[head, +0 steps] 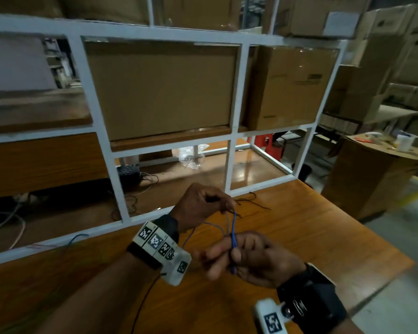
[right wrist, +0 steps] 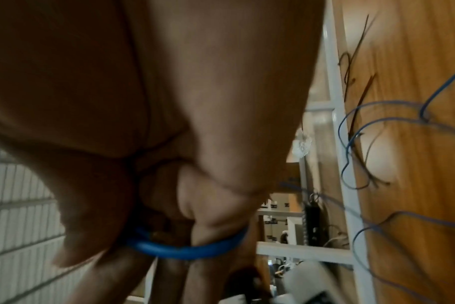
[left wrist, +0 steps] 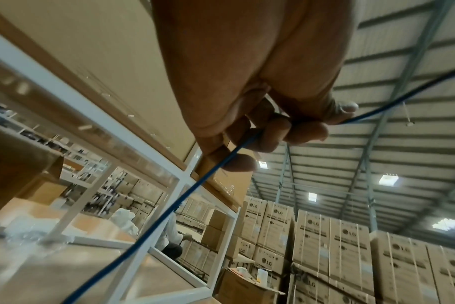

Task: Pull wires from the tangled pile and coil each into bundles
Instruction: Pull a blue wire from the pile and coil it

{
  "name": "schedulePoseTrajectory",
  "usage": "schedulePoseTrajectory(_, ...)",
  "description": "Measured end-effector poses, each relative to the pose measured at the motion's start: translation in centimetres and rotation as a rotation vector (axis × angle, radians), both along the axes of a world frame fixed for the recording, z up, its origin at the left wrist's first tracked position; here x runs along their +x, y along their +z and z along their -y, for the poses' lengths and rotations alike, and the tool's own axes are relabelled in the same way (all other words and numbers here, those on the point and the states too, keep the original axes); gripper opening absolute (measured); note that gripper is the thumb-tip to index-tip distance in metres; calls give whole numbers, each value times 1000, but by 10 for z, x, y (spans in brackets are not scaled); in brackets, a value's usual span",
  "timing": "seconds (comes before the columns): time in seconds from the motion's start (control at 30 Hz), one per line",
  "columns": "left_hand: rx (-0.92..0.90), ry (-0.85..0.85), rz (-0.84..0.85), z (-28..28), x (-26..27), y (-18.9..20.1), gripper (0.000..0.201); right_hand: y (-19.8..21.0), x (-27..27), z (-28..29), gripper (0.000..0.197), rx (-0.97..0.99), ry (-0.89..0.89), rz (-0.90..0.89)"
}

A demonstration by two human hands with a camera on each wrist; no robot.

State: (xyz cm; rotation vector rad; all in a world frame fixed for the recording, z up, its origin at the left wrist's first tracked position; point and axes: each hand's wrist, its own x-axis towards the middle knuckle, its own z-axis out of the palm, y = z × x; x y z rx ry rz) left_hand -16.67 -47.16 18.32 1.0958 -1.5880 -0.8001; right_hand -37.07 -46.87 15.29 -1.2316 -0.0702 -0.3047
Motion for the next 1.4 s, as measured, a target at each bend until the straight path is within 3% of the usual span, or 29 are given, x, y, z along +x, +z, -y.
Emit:
schedulePoseTrajectory(0.13,211,-12,-84,-2,-16,-15,42,19,9,12,41,160,-189,258)
schedulePoseTrajectory(0.2,221,31,-124,-6,-19,-33,56,24,14,22,44,266,-301,346)
schedulePoseTrajectory(0.37,272,47,-47,-24,-15,-67,24,19,25,47,45,400,-633,387)
schedulePoseTrajectory(0.43,288,102,85,-33,-8,-76,31,8,26,57,42,283,-844,274)
schedulePoseTrajectory(0.5,282,108,255,-45,3,-84,51,-4,25,64,36,5,-1072,108)
schedulePoseTrajectory(0.6,266,158,341,-59,18,-79,19,-27,21,72,30,-463,-1235,-162)
schedulePoseTrajectory(0.67,195,207,397,-65,26,-59,9,-44,21,74,31,-736,-1138,-351)
schedulePoseTrajectory(0.73,54,291,511,-64,40,-41,11,-55,22,69,34,-844,-929,-472)
schedulePoseTrajectory(0.77,20,310,528,-61,48,-33,4,-59,24,65,35,-837,-823,-503)
schedulePoseTrajectory(0.9,-77,294,565,-48,66,-9,23,-41,27,38,33,-626,-422,-540)
schedulePoseTrajectory(1.03,-121,161,527,-34,59,6,11,-24,37,22,46,-549,-134,-496)
schedulePoseTrajectory(1.1,-127,140,486,-24,56,6,8,-19,41,16,51,-498,-68,-407)
schedulePoseTrajectory(1.2,-106,170,343,-12,55,-1,9,-3,44,10,35,-150,3,-244)
schedulePoseTrajectory(1.27,-69,213,234,-11,50,-8,17,4,46,13,35,44,31,-65)
schedulePoseTrajectory(1.33,-38,242,200,-14,42,-23,36,9,51,23,39,179,-55,64)
schedulePoseTrajectory(1.4,-23,276,246,-17,31,-44,35,15,55,32,42,292,-201,154)
